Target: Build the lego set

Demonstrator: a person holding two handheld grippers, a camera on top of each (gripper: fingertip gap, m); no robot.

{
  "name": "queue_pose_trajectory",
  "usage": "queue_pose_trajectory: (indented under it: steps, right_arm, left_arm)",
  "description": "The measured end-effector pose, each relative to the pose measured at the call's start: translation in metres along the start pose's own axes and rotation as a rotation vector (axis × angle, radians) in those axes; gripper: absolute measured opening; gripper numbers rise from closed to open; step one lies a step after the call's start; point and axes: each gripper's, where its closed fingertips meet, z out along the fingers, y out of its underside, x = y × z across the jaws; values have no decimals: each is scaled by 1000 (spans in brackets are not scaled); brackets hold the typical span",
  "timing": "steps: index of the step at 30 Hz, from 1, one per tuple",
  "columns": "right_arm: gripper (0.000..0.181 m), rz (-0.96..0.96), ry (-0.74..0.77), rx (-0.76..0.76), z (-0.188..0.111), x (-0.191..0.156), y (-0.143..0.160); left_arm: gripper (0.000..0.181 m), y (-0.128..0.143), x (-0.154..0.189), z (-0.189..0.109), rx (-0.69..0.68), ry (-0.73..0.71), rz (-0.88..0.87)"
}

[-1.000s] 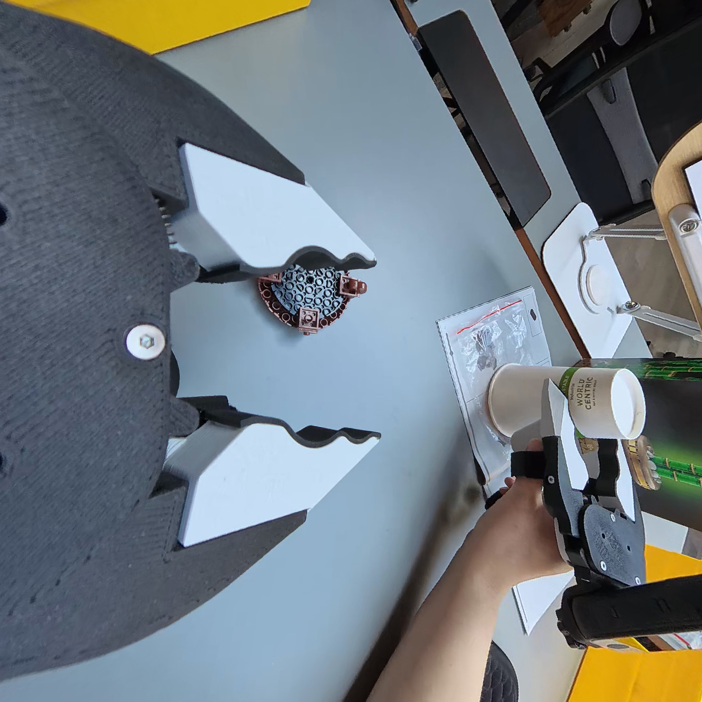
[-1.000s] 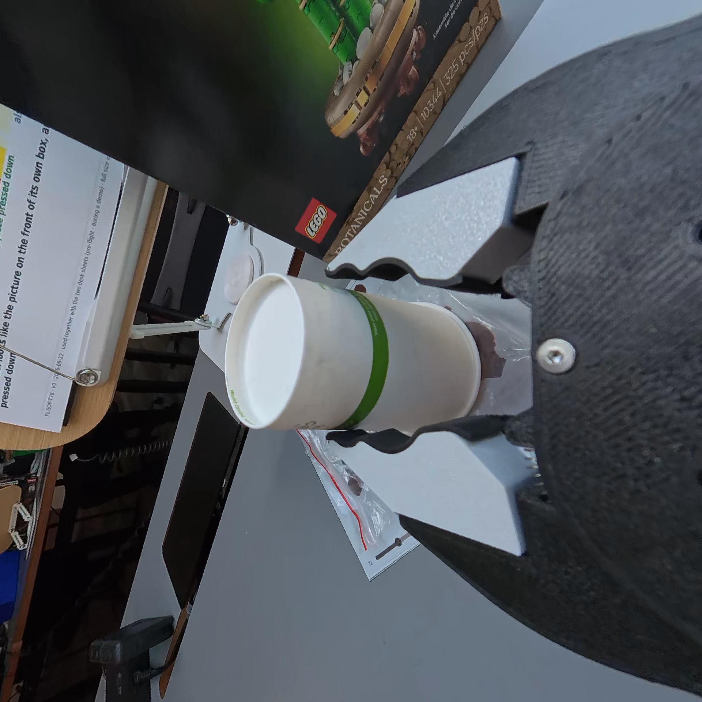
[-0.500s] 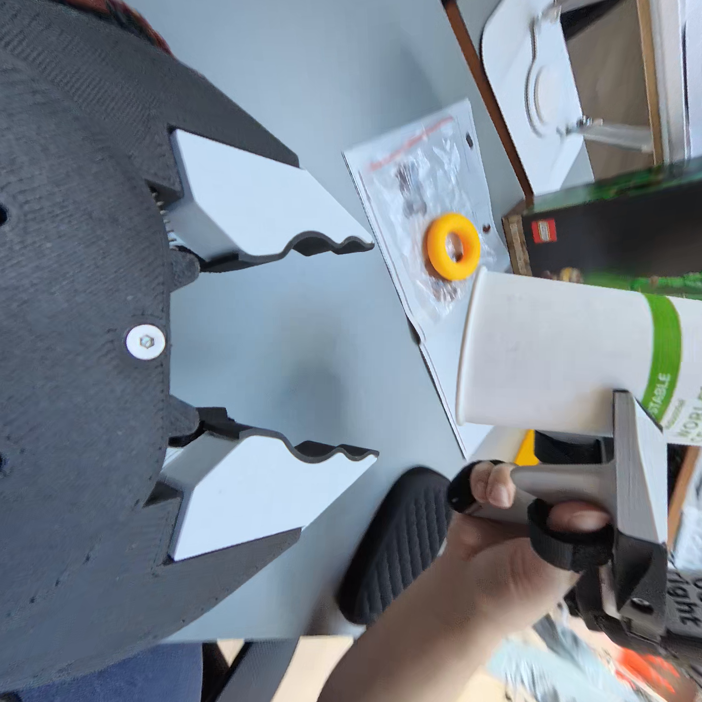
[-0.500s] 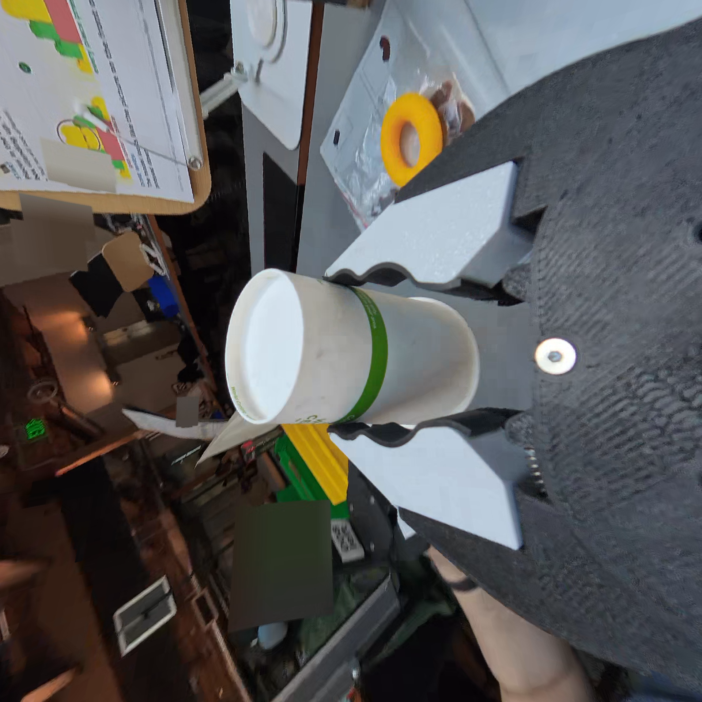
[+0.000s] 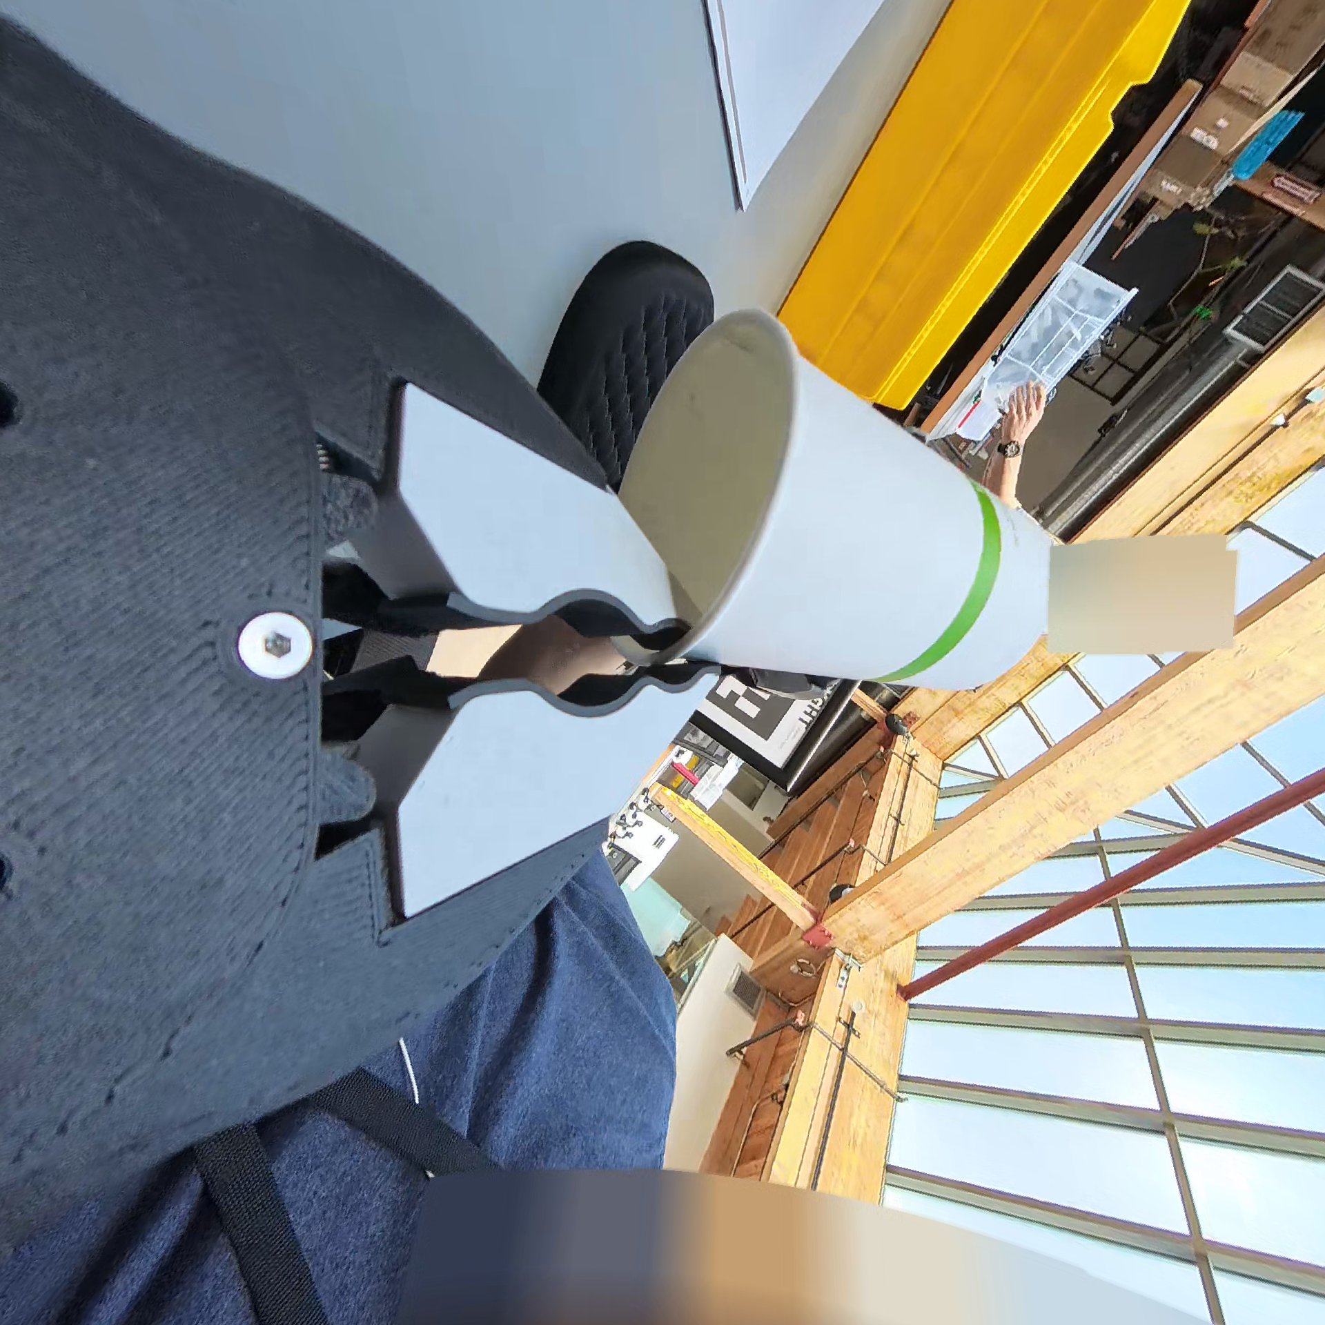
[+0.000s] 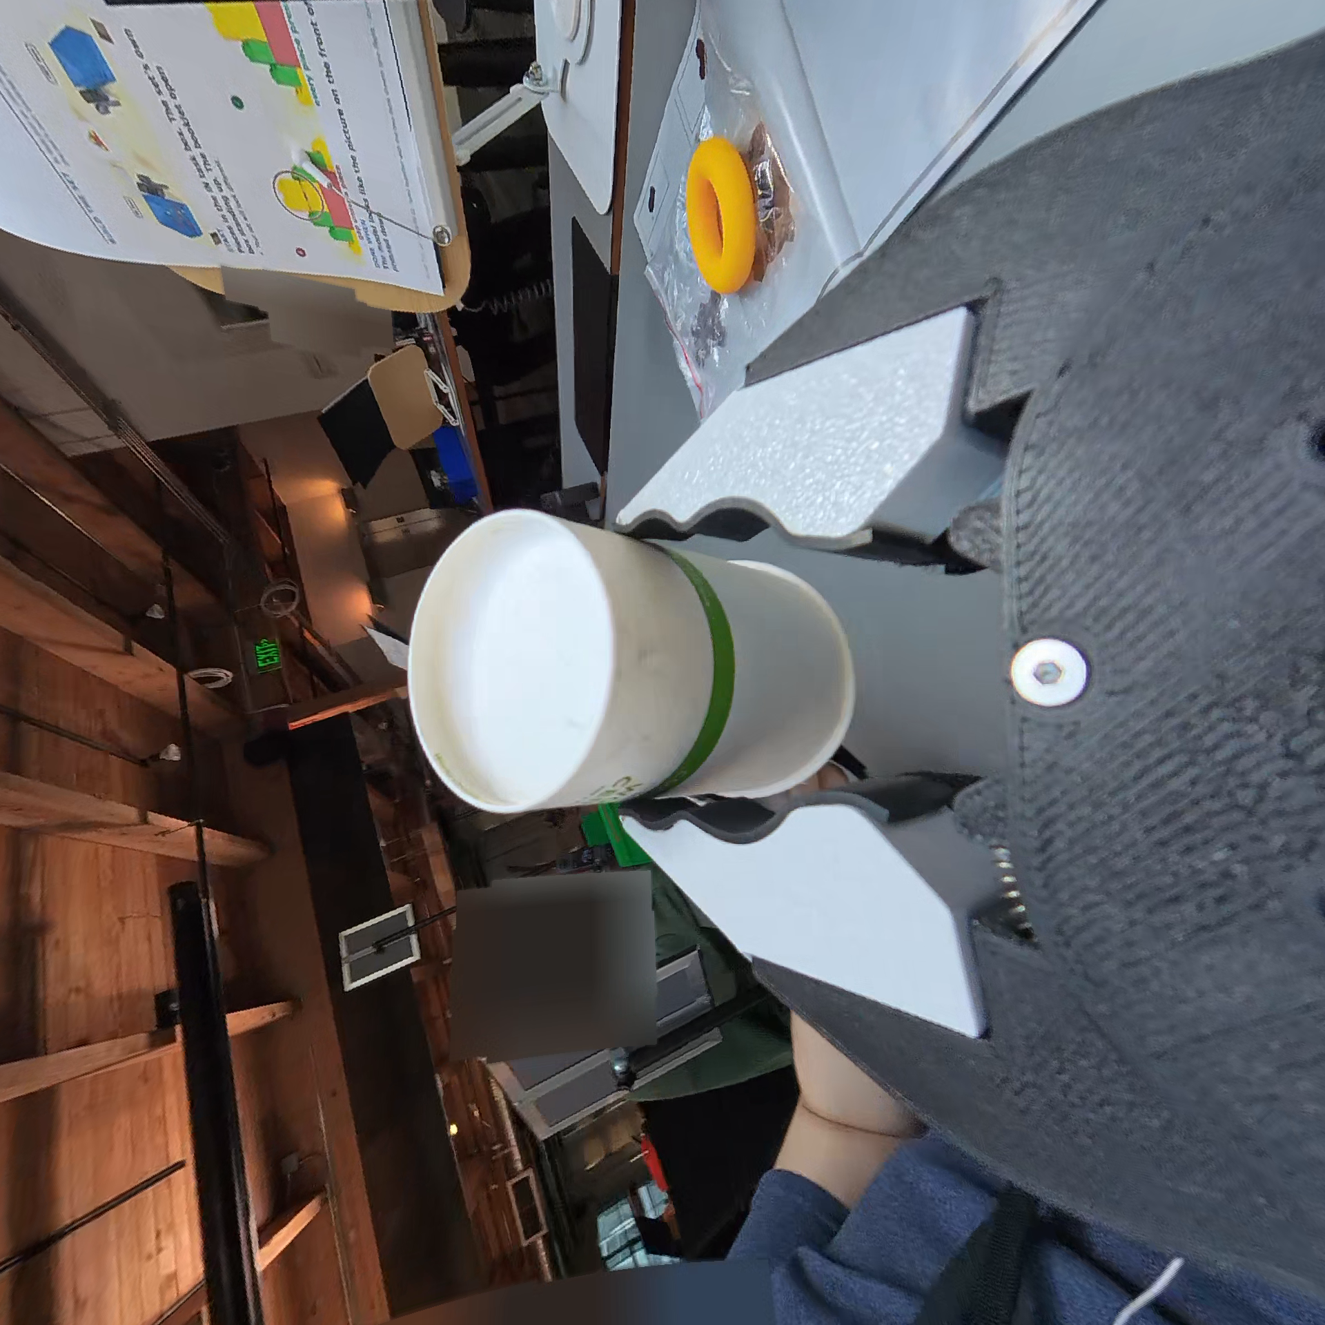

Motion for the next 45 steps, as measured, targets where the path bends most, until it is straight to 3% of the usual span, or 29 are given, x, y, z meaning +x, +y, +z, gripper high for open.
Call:
queue_pose_trajectory:
  steps: [2, 5, 9, 12, 13, 15, 20, 21, 23, 24, 26, 29, 32, 35, 38, 41, 45]
  right_arm:
    - [92, -96, 7, -109, -8, 4, -9]
    - [97, -269, -54, -340, -18, 0, -25]
    - [83, -402, -154, -574, -20, -15, -34]
    - [86, -451, -148, -763, -28, -11, -22]
    - [75, -455, -168, -776, -29, -14, -22]
    - [76, -431, -195, -715, -25, -21, -29]
    - [74, -362, -136, -728, -34, -7, -32]
    - [74, -373, -131, -741, -37, -5, -34]
    - [74, -418, -89, -796, -48, 6, -52]
    - [74, -488, -46, -825, -57, 18, -71]
    - [74, -607, 146, -869, -77, 65, -136]
    - [74, -610, 546, -884, -110, 179, -248]
    - [74, -365, 821, -853, -122, 300, -294]
    - [74, -221, 972, -922, -123, 400, -276]
    - [74, -136, 1046, -1017, -121, 471, -238]
    - [74, -51, 1099, -1129, -130, 518, -199]
    - [75, 40, 1132, -1206, -144, 551, -165]
  left_arm:
    - [0, 1, 1, 0, -36, -28, 50]
    - [0, 5, 8, 1, -108, -18, 91]
    - [0, 6, 8, 10, -162, -16, 116]
    - [0, 2, 10, 19, -151, 16, 114]
    - [0, 3, 9, 21, -162, 21, 119]
    - [0, 5, 6, 27, -185, 24, 128]
    - [0, 2, -3, 36, -191, 33, 110]
    - [3, -1, -8, 37, -188, 7, 112]
    - [57, -11, -24, 35, -176, -89, 120]
    - [57, -14, -29, 30, -185, -123, 133]
    - [56, -20, -33, 18, -194, -186, 169]
    - [56, -24, -34, 0, -218, -285, 228]
    - [57, -25, -33, -14, -244, -379, 281]
    - [57, -25, -28, -23, -248, -430, 274]
    - [57, -24, -24, -33, -243, -475, 245]
    - [58, -20, -26, -47, -254, -544, 222]
    - [58, -21, -27, -58, -237, -576, 180]
